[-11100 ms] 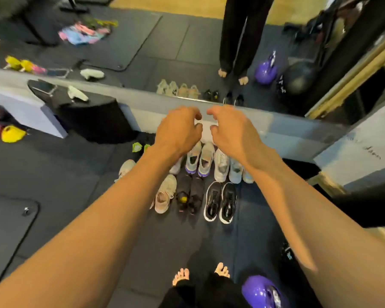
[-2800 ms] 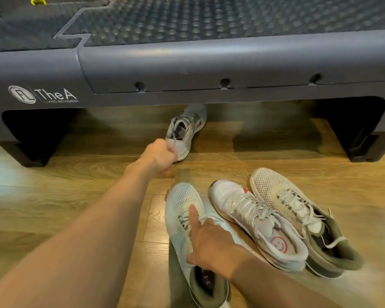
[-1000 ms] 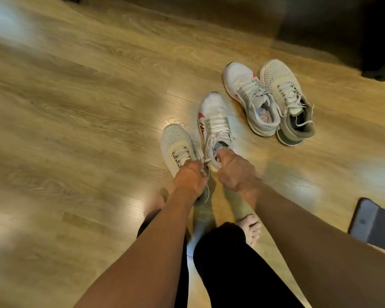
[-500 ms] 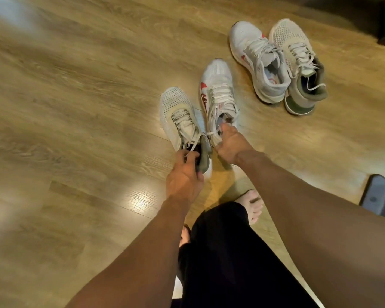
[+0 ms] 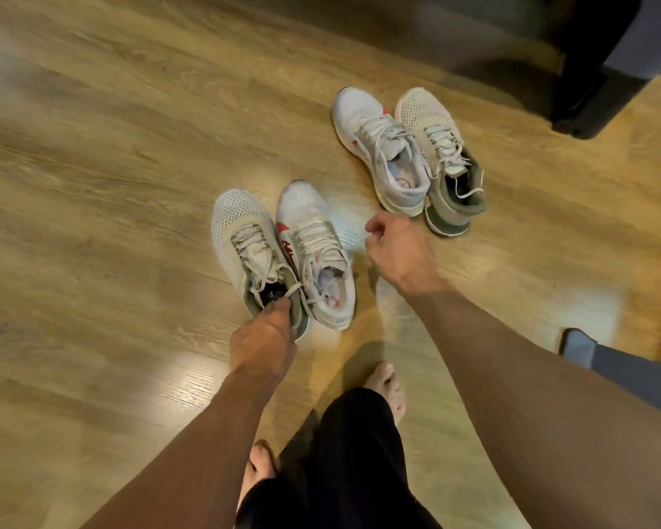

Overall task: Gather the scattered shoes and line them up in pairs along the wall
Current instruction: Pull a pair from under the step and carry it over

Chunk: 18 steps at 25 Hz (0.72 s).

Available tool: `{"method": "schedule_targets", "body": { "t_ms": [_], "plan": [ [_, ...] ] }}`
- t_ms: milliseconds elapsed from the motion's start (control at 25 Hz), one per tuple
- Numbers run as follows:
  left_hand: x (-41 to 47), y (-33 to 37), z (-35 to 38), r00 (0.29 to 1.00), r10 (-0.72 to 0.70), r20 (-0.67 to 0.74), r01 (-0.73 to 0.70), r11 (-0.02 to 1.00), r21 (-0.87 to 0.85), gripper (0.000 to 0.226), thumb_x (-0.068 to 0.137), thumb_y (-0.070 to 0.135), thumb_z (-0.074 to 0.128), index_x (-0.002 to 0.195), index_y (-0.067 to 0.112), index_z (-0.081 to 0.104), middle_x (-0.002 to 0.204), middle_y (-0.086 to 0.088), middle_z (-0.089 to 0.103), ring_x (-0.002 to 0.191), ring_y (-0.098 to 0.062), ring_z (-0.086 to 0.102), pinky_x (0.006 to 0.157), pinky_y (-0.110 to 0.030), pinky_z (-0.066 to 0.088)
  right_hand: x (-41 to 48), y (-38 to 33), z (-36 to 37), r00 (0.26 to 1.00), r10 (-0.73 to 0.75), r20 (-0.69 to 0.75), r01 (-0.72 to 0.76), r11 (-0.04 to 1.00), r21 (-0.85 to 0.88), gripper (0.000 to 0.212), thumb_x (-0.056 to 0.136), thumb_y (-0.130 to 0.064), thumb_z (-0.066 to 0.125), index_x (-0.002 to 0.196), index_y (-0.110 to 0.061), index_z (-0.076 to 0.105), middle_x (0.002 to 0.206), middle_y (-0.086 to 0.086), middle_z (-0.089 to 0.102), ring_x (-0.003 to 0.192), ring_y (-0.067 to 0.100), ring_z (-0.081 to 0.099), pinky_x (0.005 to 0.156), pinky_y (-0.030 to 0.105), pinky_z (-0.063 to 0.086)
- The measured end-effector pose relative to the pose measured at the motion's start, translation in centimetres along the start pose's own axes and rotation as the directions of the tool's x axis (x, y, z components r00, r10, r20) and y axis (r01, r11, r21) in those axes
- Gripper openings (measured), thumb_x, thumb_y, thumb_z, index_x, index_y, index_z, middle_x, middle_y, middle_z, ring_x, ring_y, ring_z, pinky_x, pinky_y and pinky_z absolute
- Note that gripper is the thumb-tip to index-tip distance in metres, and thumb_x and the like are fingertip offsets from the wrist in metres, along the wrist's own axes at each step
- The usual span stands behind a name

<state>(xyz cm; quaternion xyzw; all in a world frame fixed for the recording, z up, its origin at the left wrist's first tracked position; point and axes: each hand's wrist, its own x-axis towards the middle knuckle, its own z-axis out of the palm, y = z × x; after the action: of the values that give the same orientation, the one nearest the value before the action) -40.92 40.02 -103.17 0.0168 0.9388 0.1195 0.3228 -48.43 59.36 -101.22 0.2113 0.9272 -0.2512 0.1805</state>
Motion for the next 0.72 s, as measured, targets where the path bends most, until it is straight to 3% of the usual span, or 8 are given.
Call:
{"method": "schedule_targets", "body": {
  "t_ms": [80,160,240,320,440,560,720],
  "plan": [
    [-0.5,1.6,-0.6,0.988,-0.009,-0.154,-0.014,0.989,-0.145,0.025,0.094,0.016,0.050,0.118,0.018,0.051,0.109,-0.001,0.060,0.095,-0.023,0.062,0.072,-0.026,0.037,3.3,0.7,-2.1,0.989,0.048,-0.143,-0.051,0.998,-0.022,0.035,0.087,-0.015,0.052,0.122,-0.015,0.056,0.121,0.011,0.059,0.106,0.032,0.059,0.086,0.038,0.049],
    [-0.9,2.3,-1.2,0.968,-0.032,-0.248,-0.029,0.971,-0.238,0.012,0.092,0.012,0.052,0.103,0.016,0.055,0.099,0.000,0.058,0.084,-0.023,0.060,0.068,-0.027,0.036,6.1,1.7,-3.2,0.969,0.181,-0.169,-0.190,0.981,-0.043,0.047,0.089,-0.018,0.053,0.134,-0.011,0.040,0.133,0.014,0.046,0.111,0.036,0.054,0.083,0.040,0.047],
    [-0.6,2.2,-2.0,0.950,-0.039,-0.311,-0.058,0.953,-0.298,0.006,0.093,0.010,0.053,0.095,0.015,0.055,0.092,0.002,0.054,0.076,-0.020,0.056,0.065,-0.030,0.039,7.9,3.2,-3.4,0.923,0.380,-0.065,-0.381,0.924,-0.002,0.057,0.092,-0.019,0.052,0.142,-0.010,0.025,0.142,0.013,0.033,0.118,0.037,0.048,0.088,0.044,0.049],
    [-0.2,1.9,-2.9,0.939,-0.005,-0.344,-0.106,0.947,-0.304,0.007,0.093,0.008,0.053,0.095,0.014,0.056,0.088,0.003,0.051,0.071,-0.016,0.050,0.063,-0.031,0.041,8.5,4.9,-3.0,0.870,0.483,0.097,-0.483,0.875,-0.021,0.062,0.093,-0.016,0.054,0.143,-0.006,0.020,0.147,0.012,0.025,0.126,0.036,0.041,0.095,0.048,0.048],
    [0.5,1.9,-4.6,0.935,0.067,-0.348,-0.170,0.947,-0.274,0.007,0.094,0.010,0.053,0.097,0.011,0.059,0.088,0.002,0.052,0.070,-0.018,0.052,0.063,-0.034,0.046,8.0,6.1,-2.6,0.896,0.408,0.174,-0.361,0.898,-0.250,0.063,0.089,-0.009,0.061,0.140,0.001,0.026,0.147,0.018,0.025,0.131,0.034,0.035,0.104,0.043,0.042],
    [0.7,2.1,-6.8,0.926,0.147,-0.349,-0.246,0.935,-0.258,0.007,0.094,0.011,0.053,0.098,0.009,0.059,0.089,0.001,0.053,0.072,-0.017,0.052,0.063,-0.029,0.043,6.2,6.4,-3.2,0.898,0.367,0.244,-0.218,0.851,-0.478,0.041,0.091,-0.004,0.056,0.129,0.004,0.043,0.135,0.020,0.046,0.121,0.033,0.051,0.098,0.041,0.047],
    [0.1,3.8,-10.5,0.932,0.192,-0.306,-0.281,0.918,-0.280,0.009,0.093,0.010,0.053,0.101,0.011,0.057,0.093,-0.002,0.056,0.079,-0.022,0.056,0.069,-0.034,0.046,2.6,3.5,-5.3,0.909,0.288,0.300,-0.096,0.847,-0.524,0.029,0.093,-0.010,0.044,0.119,0.001,0.047,0.116,0.022,0.060,0.106,0.034,0.062,0.091,0.043,0.052]
  ]
}}
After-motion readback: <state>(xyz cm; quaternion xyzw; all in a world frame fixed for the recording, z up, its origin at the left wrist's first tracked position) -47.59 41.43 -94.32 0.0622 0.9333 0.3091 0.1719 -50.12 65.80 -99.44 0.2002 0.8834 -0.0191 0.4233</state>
